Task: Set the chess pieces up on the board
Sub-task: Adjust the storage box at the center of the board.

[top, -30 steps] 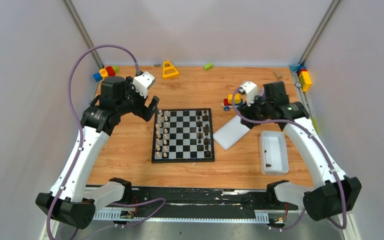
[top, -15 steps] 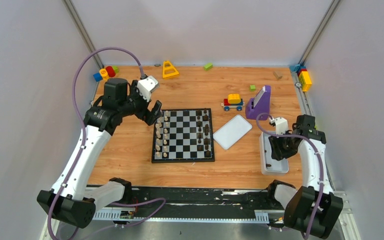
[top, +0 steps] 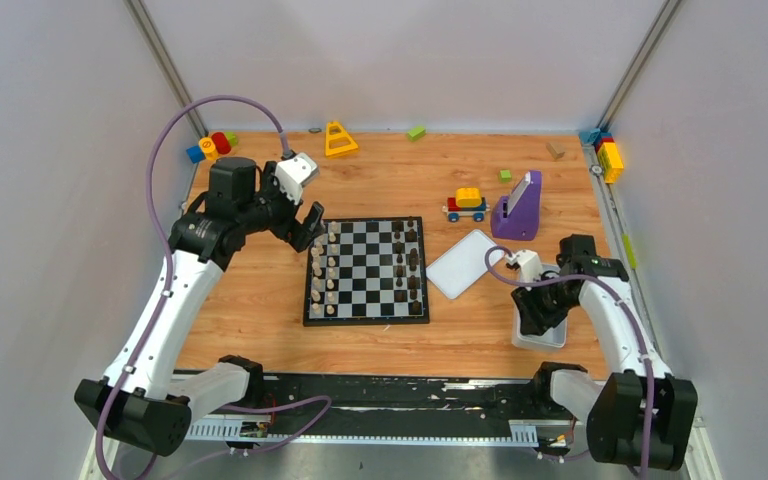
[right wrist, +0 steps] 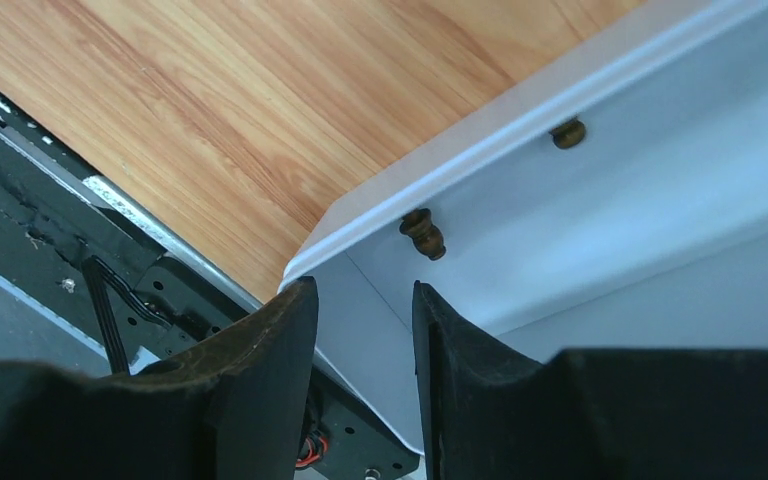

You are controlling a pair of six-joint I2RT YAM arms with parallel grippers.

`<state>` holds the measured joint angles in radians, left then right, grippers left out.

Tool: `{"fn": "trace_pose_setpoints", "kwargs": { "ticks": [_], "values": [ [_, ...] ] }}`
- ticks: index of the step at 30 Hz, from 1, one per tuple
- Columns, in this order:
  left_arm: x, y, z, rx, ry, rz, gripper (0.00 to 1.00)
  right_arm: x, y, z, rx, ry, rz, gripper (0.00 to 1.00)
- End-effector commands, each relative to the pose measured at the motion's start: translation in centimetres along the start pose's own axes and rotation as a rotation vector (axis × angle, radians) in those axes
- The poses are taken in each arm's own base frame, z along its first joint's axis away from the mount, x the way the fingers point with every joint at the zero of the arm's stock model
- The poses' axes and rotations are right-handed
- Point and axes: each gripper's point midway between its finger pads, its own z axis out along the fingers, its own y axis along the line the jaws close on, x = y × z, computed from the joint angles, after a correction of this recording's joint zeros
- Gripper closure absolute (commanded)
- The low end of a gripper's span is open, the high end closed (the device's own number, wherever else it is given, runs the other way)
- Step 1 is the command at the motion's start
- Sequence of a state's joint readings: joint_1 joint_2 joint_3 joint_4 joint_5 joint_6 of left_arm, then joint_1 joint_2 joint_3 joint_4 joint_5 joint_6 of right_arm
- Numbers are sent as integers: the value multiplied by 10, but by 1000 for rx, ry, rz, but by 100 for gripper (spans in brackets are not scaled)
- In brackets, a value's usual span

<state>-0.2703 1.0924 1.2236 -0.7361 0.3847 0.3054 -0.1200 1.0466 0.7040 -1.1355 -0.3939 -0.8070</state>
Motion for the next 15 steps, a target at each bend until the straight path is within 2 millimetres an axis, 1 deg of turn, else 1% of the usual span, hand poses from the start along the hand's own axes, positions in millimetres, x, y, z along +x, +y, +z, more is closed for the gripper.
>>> {"fn": "trace_pose_setpoints", "kwargs": {
  "ticks": [1, 3, 6, 10, 13, 15],
  "values": [
    [-7, 4, 0, -1, -18, 23, 0, -24, 1, 7, -44, -42, -24, 60],
    [-6, 5, 1, -3, -11, 22, 0, -37, 2, 8, -80, -61, -15, 62],
    [-5, 5, 2, -4, -7, 21, 0, -59, 2, 9, -122, -105, 6, 62],
    [-5, 7, 4, -6, 1, 20, 0, -93, -1, 7, -143, -170, 14, 62],
    [-5, 7, 4, -7, 5, 20, 0, -117, 3, 11, -158, -192, -5, 60],
    [-4, 8, 5, -8, 11, 17, 0, -127, 4, 15, -163, -194, -12, 59]
  ]
}}
